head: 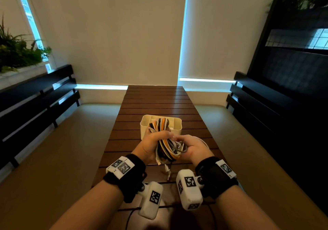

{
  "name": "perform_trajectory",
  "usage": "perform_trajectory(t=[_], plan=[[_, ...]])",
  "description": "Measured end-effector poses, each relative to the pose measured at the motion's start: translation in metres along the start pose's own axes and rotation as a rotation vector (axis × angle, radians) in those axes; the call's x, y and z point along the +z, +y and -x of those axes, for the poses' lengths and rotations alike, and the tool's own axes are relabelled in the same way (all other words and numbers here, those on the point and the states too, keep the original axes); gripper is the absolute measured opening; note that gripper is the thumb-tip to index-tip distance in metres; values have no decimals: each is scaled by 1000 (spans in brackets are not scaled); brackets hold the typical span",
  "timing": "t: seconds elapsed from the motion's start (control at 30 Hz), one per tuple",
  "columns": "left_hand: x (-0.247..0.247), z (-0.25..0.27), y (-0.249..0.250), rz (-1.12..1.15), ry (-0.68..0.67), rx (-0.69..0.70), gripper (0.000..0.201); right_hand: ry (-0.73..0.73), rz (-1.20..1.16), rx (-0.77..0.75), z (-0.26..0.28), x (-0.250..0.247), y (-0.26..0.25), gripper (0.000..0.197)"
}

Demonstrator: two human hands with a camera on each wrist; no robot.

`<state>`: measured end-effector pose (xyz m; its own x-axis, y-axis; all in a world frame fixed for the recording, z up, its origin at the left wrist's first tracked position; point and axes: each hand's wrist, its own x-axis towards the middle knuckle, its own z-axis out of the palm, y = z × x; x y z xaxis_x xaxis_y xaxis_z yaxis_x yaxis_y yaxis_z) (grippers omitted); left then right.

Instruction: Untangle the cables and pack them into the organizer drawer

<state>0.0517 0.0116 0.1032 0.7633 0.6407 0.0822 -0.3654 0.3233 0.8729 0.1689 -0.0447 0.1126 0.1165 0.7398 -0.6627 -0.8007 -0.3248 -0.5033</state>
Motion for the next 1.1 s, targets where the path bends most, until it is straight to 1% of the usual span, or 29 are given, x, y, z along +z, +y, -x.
perform_trajectory(t=[0.03,0.07,0.1,0.13,0.17,0.2,0.23,0.3,0.33,0.37,0.43,0.5,0.53,0.6,0.67,0.7,0.77,0.8,0.87,0.9,0.93,0.97,1.0,1.03,1.1], plan=[[-2,1,0,51,-18,-65,10,-3,-41,-8,-7,-2,-1,17],[-3,1,0,93,-34,-121,11,-6,-52,-17,-9,-2,-1,10],[-3,1,0,120,-46,-154,11,-32,-58,-23,-11,-3,1,13],[-2,2,1,149,-52,-168,11,-55,-48,-33,-10,-4,3,22],[-1,3,3,198,-58,-163,15,-91,-56,-44,-9,-6,4,29],[-1,3,4,252,-58,-149,23,-96,-40,-56,-7,-9,4,32],[-3,3,6,288,-50,-127,31,-89,-52,-73,-7,-12,4,32],[-7,4,9,321,-61,-103,34,-13,-119,-100,-8,-16,3,21],[-10,4,9,330,-79,-119,33,39,-135,-103,-9,-16,2,19],[-10,5,8,332,-104,-144,34,61,-149,-105,-13,-16,2,21],[-8,8,7,283,-149,-203,33,31,-115,-97,-15,-13,7,27],[-2,12,8,158,-180,-266,19,21,-46,-115,-12,-9,12,32],[3,14,10,98,-168,-294,10,19,-12,-140,-6,-6,14,33],[2,13,9,14,-92,-349,14,5,43,-217,5,-2,16,31],[-1,12,5,-29,-28,-384,9,12,80,-310,14,3,17,28],[-3,12,3,-40,-17,-385,12,10,92,-345,16,4,17,27],[-3,11,1,-78,7,-400,22,-27,92,-367,17,6,19,24],[-1,11,2,-85,11,-404,21,-53,106,-363,17,7,19,27],[0,10,4,-101,15,-383,16,-123,135,-347,20,5,20,37],[-2,9,6,-111,13,-374,15,-145,169,-346,21,4,18,43],[-2,10,9,-130,6,-368,18,-143,217,-353,23,3,17,43],[-4,10,13,-160,6,-358,22,-114,267,-382,24,1,14,39],[-6,11,17,-184,6,-344,28,-45,306,-422,24,-2,11,34],[-9,12,21,-194,13,-318,31,-7,314,-445,24,-6,8,32],[-16,11,30,-208,69,-234,22,-20,208,-428,20,-15,1,32]])
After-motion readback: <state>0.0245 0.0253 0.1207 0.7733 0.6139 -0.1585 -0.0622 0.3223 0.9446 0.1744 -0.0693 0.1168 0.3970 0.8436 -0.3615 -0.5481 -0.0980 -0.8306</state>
